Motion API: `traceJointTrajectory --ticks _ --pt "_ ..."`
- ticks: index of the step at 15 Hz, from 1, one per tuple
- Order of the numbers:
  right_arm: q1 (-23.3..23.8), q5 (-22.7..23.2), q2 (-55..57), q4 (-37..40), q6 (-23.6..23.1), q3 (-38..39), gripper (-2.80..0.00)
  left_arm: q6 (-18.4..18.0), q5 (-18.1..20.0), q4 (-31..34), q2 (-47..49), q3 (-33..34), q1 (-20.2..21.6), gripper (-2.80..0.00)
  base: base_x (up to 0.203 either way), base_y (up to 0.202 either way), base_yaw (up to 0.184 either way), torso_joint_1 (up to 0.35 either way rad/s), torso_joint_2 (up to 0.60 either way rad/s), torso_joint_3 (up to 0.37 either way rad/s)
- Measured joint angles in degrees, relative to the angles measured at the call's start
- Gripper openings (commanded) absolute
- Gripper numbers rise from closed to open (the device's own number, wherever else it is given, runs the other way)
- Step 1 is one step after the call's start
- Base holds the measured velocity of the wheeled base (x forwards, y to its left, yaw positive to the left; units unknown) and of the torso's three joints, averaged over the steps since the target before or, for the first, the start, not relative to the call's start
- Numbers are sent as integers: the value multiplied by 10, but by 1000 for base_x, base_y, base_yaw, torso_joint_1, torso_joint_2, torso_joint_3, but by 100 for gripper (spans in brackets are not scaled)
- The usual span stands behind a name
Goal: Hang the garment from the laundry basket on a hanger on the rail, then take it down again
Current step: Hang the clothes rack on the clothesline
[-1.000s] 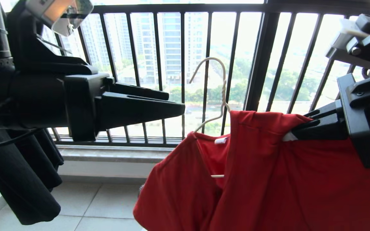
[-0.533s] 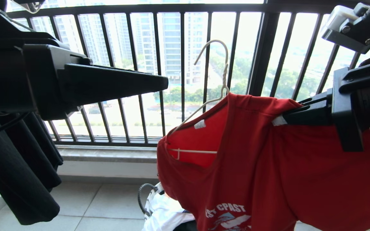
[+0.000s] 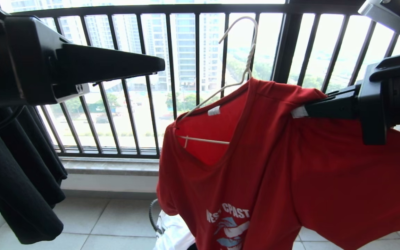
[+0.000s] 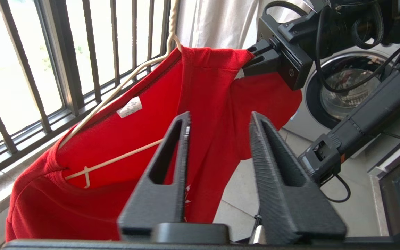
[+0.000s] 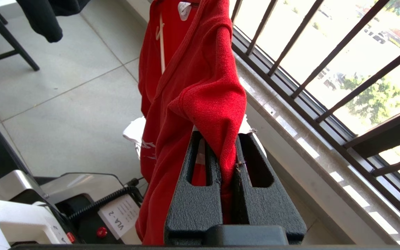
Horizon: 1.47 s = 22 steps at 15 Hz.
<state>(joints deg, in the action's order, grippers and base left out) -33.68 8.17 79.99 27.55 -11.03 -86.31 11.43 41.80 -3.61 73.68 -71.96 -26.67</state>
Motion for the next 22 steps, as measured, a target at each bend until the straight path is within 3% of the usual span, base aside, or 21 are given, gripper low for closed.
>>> traceJointTrajectory --ticks 5,8,12,16,22 --pt "6 -50 -17 -79 40 37 -280 6 -26 4 -27 30 2 -280 0 0 0 0 0 0" --pt "31 -63 -35 -85 69 48 -280 6 -46 7 -47 59 20 -280 0 0 0 0 0 0" --pt "75 -71 -79 -78 90 62 -280 7 -122 7 -100 115 72 -280 0 0 0 0 0 0" --pt "98 -78 -136 -73 93 79 -280 8 -129 4 -119 131 112 -280 0 0 0 0 0 0" --pt "110 -96 -194 -75 109 113 -280 9 -124 6 -85 123 100 -280 0 0 0 0 0 0"
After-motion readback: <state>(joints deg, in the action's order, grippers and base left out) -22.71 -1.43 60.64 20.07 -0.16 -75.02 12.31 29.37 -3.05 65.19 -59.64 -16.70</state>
